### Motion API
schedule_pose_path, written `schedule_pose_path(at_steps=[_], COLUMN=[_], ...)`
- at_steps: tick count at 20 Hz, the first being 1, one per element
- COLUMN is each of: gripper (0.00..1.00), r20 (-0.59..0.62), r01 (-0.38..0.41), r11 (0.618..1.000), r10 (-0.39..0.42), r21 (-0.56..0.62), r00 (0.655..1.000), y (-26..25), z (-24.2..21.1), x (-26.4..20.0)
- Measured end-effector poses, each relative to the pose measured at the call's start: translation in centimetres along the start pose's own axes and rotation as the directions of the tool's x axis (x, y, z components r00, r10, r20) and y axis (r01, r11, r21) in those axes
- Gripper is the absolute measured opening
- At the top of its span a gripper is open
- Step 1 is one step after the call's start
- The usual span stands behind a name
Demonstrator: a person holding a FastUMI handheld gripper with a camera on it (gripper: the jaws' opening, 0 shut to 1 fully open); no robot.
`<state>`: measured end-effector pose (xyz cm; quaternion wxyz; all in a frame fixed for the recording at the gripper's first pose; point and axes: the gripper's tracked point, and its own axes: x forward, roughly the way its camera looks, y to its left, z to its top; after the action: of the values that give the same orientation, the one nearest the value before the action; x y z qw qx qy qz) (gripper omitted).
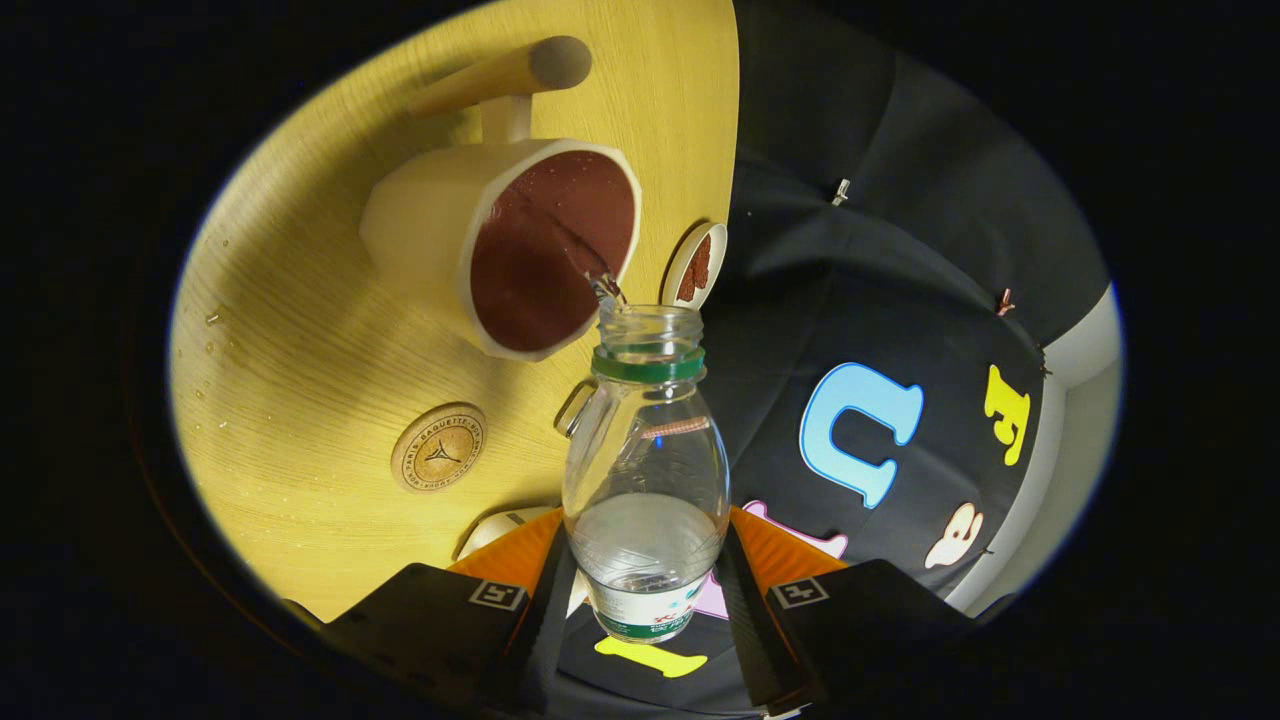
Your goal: Take the bottle from table, then pour the juice into the cup, finally place the bottle on the coaster
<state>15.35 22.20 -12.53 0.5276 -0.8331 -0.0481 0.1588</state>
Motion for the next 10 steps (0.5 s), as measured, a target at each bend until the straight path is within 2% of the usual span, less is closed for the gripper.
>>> schedule_pose_path(at_steps=[10], gripper=[0.73], r20=[0.021], r01=[0.040], r11=[0.997], r10=[-0.039], r21=[-0.064], r00=[0.999], y=[-1.4], z=[-0.6], x=[0.4])
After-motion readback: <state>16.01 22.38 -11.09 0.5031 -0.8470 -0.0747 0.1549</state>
